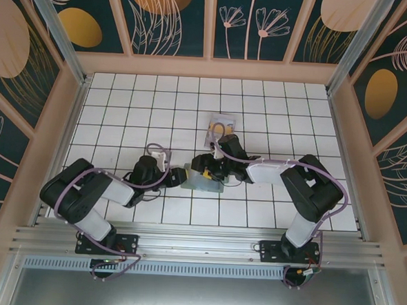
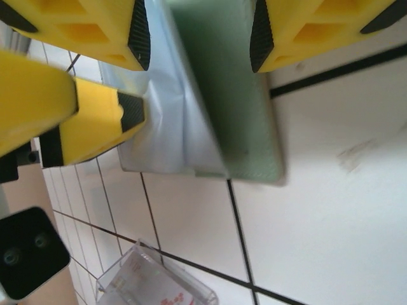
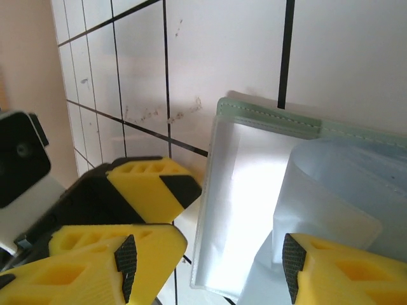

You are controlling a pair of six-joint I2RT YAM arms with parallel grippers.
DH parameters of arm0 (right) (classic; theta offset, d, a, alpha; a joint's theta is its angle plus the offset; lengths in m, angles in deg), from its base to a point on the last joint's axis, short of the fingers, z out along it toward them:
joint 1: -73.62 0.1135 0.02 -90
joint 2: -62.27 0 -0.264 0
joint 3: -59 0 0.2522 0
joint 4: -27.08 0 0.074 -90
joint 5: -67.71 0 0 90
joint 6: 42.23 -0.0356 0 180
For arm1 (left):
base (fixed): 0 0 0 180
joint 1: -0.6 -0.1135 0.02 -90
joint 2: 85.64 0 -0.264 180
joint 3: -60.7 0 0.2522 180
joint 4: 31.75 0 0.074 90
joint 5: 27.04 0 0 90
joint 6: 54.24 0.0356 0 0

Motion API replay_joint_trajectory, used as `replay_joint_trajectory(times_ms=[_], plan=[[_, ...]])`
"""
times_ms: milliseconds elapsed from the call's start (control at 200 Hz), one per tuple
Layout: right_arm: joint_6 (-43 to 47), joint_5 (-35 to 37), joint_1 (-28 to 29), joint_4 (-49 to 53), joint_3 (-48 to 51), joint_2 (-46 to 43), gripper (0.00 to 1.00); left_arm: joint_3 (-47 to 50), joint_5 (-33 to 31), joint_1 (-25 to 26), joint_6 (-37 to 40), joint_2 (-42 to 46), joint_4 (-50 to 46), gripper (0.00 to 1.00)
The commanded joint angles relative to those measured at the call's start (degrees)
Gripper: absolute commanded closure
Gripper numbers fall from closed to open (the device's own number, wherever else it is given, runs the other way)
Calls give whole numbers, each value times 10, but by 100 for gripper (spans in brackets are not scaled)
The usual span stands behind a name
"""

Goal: Put the credit cards into the card holder
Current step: Flip over the card slot on the card holder.

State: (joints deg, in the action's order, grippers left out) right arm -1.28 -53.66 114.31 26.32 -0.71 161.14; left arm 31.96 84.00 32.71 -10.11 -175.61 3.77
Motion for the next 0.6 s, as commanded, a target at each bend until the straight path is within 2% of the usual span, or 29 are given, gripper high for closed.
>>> replay_joint_trajectory(times_ms=[0, 180, 370, 480, 591], plan=[[-6, -1, -2, -17, 5, 2, 36, 34, -55, 2, 26, 41, -65, 51], [-7, -4, -4, -16, 2, 11, 36, 43, -87, 3, 84, 151, -129, 52], [-3, -4, -4, -9, -5, 17, 36, 31, -79, 17, 190, 269, -224, 53], [-5, -4, -5, -12, -6, 19, 36, 29, -71, 33, 215, 291, -237, 54], [-10, -6, -5, -16, -5, 22, 35, 7, -102, 73, 238, 272, -255, 56]])
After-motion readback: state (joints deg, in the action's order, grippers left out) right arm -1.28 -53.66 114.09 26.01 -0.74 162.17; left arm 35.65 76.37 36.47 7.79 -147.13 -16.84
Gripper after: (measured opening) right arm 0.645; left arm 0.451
